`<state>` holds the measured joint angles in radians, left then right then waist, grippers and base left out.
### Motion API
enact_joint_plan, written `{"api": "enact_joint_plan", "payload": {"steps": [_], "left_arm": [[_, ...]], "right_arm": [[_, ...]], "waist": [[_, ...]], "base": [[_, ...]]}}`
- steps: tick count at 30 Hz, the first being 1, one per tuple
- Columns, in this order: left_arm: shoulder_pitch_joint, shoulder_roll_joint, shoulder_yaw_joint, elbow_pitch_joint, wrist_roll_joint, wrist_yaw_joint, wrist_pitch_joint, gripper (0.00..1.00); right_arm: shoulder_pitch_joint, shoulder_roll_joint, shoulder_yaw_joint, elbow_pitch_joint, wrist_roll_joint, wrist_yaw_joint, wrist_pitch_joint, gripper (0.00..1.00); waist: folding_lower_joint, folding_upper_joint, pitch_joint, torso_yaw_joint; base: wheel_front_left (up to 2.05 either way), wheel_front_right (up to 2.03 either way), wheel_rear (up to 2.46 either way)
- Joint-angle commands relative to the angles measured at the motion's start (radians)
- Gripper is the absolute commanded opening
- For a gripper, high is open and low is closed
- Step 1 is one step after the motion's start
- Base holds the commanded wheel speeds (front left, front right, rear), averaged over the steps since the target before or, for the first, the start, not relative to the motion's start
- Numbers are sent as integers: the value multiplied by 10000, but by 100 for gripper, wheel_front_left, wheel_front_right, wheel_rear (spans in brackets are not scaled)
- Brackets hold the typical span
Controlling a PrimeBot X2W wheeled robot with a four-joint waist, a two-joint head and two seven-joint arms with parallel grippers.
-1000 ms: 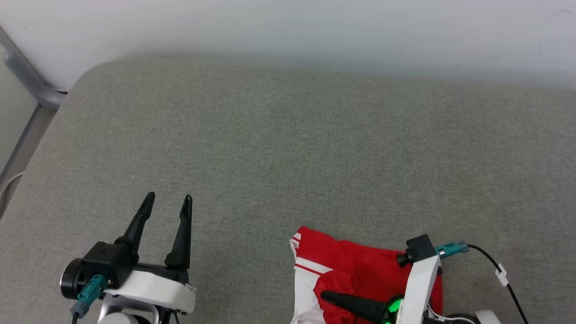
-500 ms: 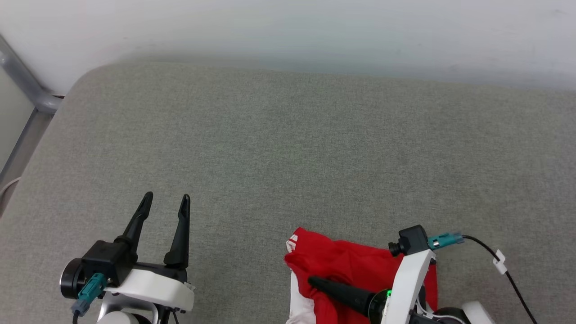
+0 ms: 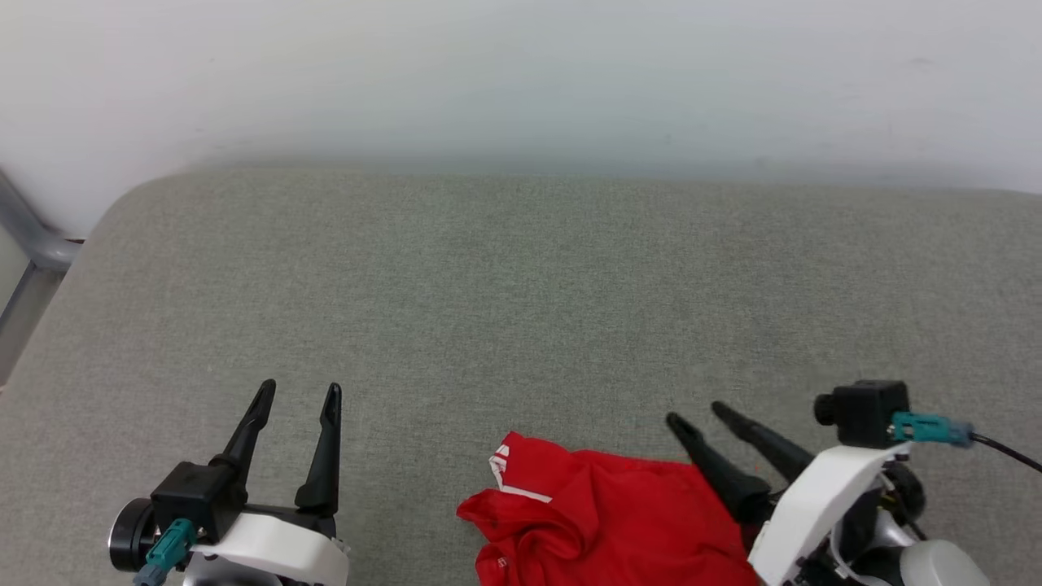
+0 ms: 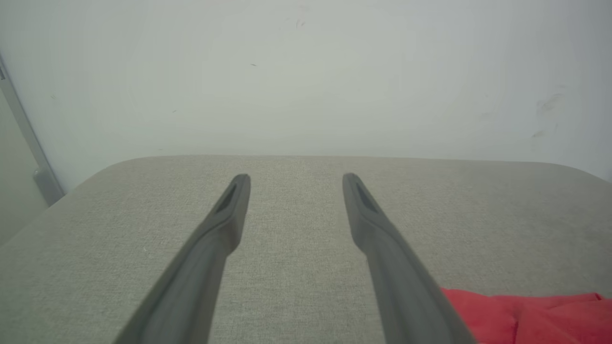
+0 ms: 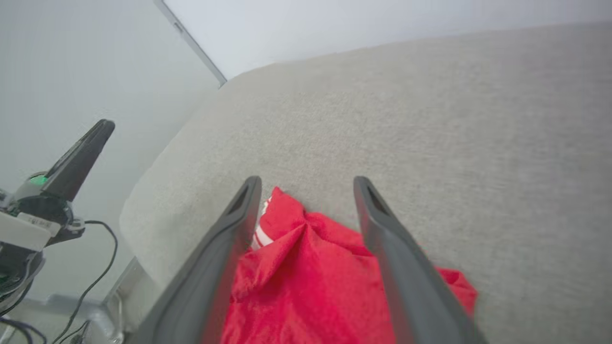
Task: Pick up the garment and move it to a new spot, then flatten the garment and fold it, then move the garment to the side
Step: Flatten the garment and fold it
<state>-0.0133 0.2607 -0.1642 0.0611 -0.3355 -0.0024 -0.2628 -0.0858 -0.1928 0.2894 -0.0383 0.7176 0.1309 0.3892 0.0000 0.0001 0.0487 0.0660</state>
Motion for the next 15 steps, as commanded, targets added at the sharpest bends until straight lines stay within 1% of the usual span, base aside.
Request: {"api": "enact_joint_plan", "payload": {"steps": [1, 3, 4, 9, 11, 15], "left_arm": [[137, 24, 28, 27, 63, 48, -23, 100], [200, 37, 40, 34, 51, 96, -23, 100], [200, 37, 40, 34, 51, 96, -23, 100], [323, 69, 98, 12, 99, 211, -23, 100], [367, 77, 152, -58, 168, 281, -23, 100], [517, 32, 211, -108, 247, 317, -23, 100]], "right_arm": [[257, 116, -454, -118, -848, -5, -595, 100], [438, 253, -1102, -221, -1868, -5, -1260, 100], [438, 253, -1102, -221, -1868, -5, -1260, 100], [969, 702, -2487, -546, -3823, -5, -2716, 100], [1225, 884, -2980, -665, -4371, -5, -3207, 100], [1693, 1108, -3451, -950, -5196, -5, -3772, 100]], "waist": [[0, -1, -111, -118], [0, -1, -190, -194], [0, -1, -190, -194], [0, -1, -349, -358], [0, -1, -438, -434], [0, -1, -583, -575]], "base": [[0, 0, 0], [0, 0, 0], [0, 0, 0], [0, 0, 0], [0, 0, 0], [0, 0, 0]]}}
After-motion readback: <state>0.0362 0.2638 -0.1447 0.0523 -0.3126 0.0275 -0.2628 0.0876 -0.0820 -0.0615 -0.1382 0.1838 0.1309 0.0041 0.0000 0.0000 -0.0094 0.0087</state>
